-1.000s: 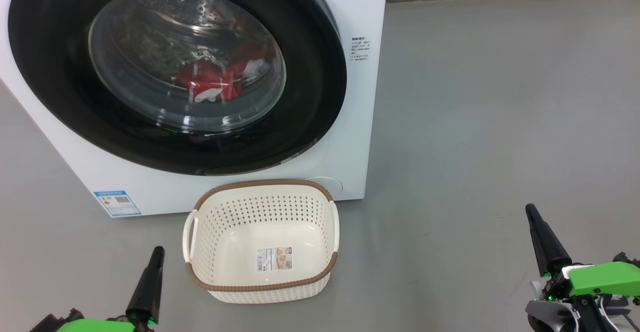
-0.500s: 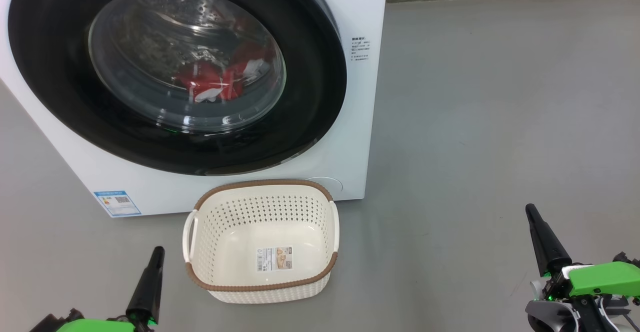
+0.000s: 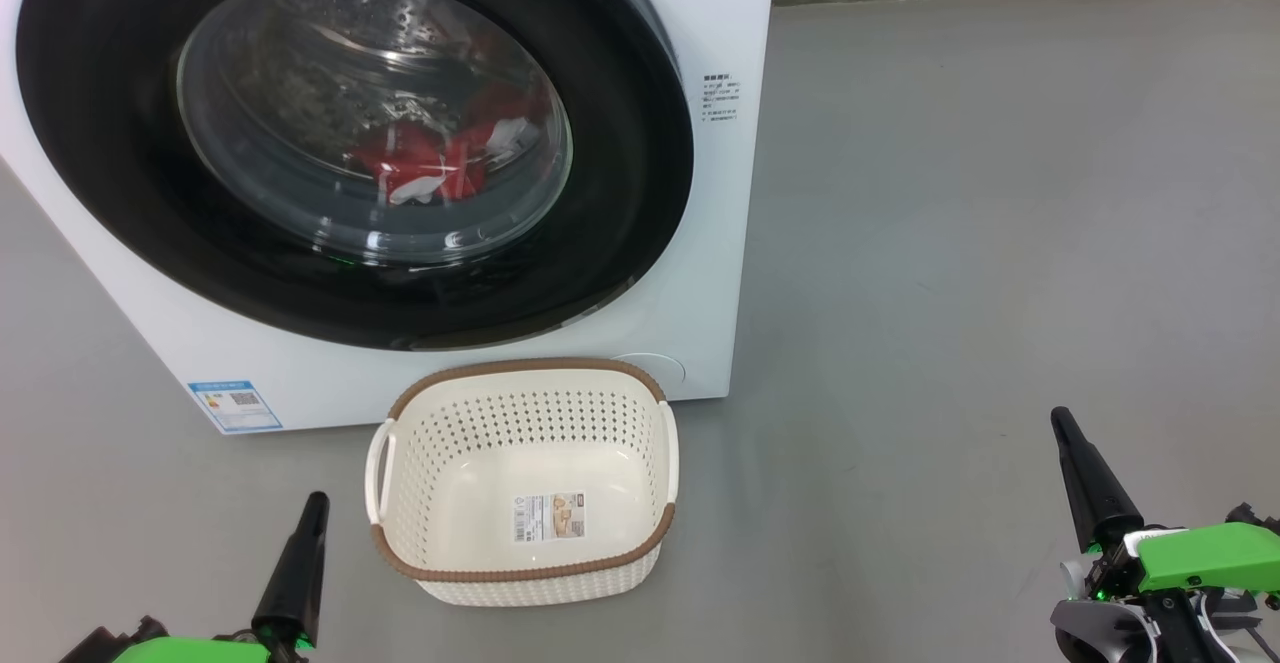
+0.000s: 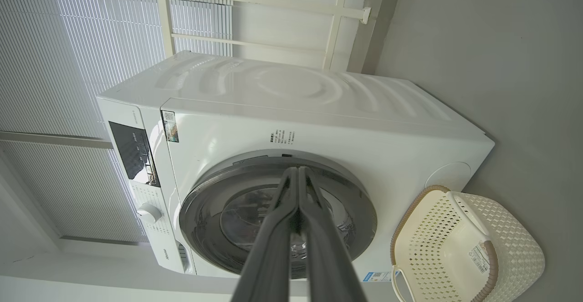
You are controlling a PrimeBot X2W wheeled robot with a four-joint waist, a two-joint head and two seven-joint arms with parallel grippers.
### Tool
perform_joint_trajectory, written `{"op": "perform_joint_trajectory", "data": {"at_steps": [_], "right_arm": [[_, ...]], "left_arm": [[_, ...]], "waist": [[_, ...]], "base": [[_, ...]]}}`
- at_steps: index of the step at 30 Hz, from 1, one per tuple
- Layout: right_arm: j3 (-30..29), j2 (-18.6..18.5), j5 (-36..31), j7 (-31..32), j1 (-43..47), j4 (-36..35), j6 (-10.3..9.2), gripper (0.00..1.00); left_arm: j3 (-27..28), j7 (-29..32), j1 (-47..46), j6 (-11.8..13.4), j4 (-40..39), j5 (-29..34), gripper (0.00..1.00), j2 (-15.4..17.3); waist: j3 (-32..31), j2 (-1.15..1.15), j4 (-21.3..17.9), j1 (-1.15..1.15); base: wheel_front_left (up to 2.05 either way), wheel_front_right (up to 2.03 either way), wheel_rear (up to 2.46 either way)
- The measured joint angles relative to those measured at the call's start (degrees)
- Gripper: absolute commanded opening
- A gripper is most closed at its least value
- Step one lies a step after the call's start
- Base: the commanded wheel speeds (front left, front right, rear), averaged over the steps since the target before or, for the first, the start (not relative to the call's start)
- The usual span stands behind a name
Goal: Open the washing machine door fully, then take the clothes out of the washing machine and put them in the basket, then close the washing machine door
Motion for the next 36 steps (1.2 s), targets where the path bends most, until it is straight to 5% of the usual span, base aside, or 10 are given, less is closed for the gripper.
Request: {"op": "perform_joint_trajectory", "data": {"at_steps": [22,23,36], "right_arm": [[0.01,0.05,0.0,0.0,0.05,0.12,0.01,0.0],[0.05,0.22,0.0,-0.02,0.19,0.67,0.01,1.0],[1.4,1.52,-0.51,-1.11,3.28,4.45,0.01,1.0]], "left_arm": [[0.01,-0.01,0.05,0.0,0.11,0.0,0.0,-0.04],[0.01,-0.01,0.25,0.02,0.62,0.01,1.0,-0.2],[-1.8,-1.27,2.68,0.08,4.35,0.03,1.0,-1.41]], "waist": [[0.0,0.0,0.0,0.0],[0.0,0.0,0.0,0.0],[-0.04,0.0,-0.13,0.03]], "base": [[0.0,0.0,0.0],[0.0,0.0,0.0],[0.0,0.0,0.0]]}}
